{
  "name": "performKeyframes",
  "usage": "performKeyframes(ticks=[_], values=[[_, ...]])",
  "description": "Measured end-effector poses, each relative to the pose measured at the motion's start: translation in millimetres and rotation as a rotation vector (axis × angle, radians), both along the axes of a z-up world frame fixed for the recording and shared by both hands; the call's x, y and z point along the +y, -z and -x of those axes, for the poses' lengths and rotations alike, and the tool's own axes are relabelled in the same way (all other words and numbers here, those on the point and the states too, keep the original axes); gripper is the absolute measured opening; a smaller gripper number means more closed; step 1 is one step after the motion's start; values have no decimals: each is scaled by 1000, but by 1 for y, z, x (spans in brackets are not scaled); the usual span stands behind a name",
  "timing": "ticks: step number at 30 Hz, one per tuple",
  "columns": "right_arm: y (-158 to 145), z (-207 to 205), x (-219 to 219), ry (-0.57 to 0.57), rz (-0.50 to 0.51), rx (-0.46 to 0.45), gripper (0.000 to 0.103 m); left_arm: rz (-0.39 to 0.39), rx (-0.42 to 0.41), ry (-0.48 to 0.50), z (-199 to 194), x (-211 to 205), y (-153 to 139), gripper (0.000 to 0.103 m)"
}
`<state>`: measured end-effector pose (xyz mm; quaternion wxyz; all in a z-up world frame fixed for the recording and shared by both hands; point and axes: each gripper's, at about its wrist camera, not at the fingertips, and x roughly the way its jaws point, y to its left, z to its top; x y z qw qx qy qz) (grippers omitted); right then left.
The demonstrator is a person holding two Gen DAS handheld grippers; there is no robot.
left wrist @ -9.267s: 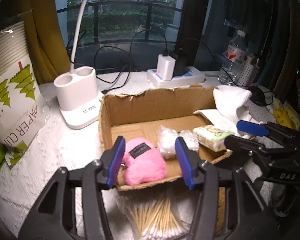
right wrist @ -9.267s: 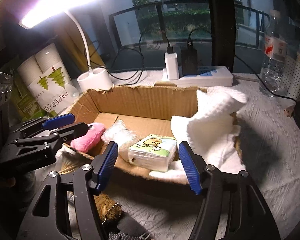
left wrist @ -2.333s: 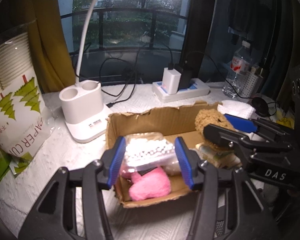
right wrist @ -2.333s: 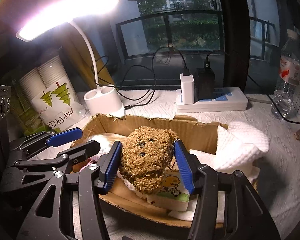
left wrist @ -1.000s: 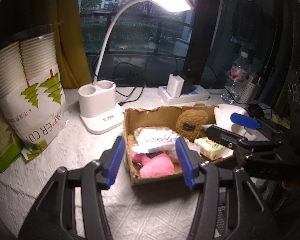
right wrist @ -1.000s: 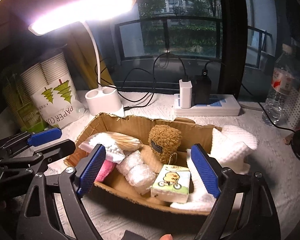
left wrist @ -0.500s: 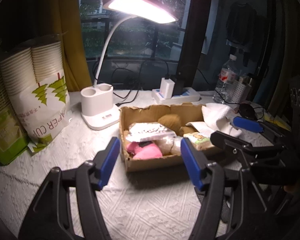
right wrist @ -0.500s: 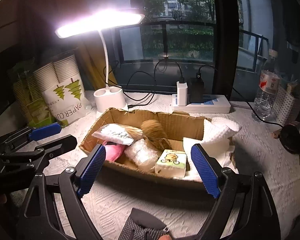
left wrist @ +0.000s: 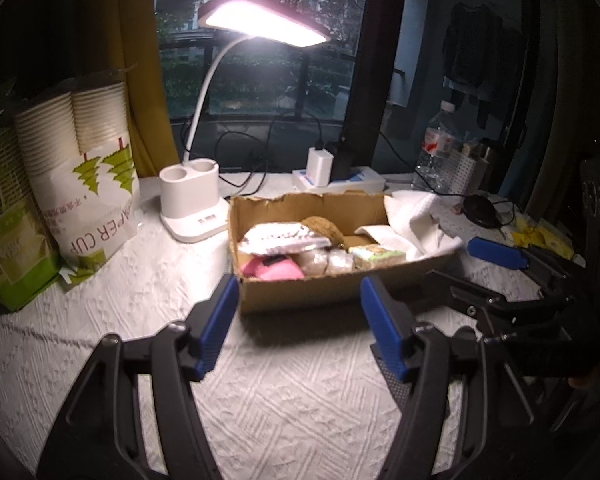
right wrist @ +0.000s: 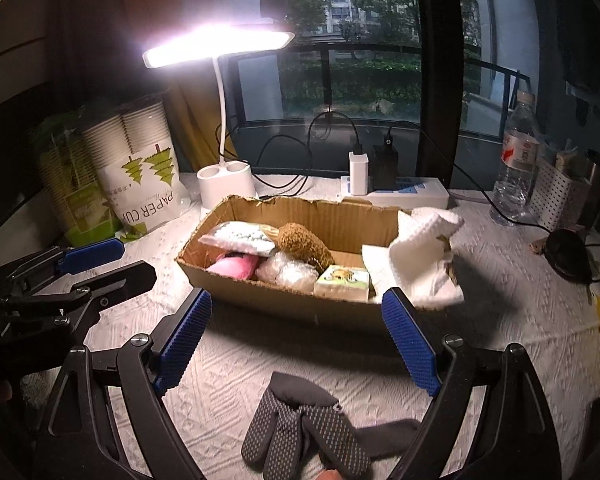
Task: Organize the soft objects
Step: 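Withdraw both grippers from the box toward the gray gloves, then grasp the gray dotted gloves with the right gripper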
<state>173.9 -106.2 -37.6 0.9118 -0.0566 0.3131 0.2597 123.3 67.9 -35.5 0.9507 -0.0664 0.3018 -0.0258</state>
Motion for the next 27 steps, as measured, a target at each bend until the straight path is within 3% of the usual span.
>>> performKeyframes(ticks=[7,27], values=[[9,11,-7,5,4,13,89,2,14,7,8,-7,8,65],[70,24,-22,40,58,141,89,11,107,26,15,-21,51,65]])
